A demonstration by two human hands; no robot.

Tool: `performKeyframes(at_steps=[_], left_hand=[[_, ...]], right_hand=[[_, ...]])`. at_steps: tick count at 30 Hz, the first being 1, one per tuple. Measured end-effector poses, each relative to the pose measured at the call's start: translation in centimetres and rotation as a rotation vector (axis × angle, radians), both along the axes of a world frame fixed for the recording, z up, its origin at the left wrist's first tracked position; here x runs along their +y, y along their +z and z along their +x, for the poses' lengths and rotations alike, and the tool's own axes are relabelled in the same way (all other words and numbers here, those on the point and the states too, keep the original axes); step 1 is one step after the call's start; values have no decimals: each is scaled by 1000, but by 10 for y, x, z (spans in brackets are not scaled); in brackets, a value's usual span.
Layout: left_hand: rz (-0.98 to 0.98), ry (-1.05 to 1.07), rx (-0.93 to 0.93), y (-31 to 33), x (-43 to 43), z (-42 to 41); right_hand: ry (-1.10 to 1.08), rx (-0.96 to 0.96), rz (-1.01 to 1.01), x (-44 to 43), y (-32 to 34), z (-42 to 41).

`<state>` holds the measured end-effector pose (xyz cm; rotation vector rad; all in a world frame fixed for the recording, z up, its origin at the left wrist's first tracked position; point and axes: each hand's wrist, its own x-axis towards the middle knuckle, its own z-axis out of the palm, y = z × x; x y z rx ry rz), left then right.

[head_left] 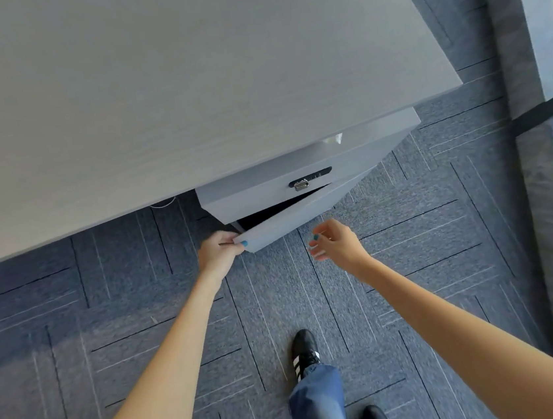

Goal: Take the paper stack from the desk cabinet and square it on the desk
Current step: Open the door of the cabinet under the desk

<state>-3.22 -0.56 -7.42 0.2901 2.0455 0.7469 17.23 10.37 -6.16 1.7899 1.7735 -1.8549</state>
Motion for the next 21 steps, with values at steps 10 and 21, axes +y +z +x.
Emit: performKeyframes(at_steps=[10, 21], left_hand=[[-66, -181, -117, -6, -48, 70], [-34, -324, -212, 5, -64, 133]], right_hand=[[874, -212, 667, -35, 6, 38], [1179, -293, 997, -55, -4, 89]])
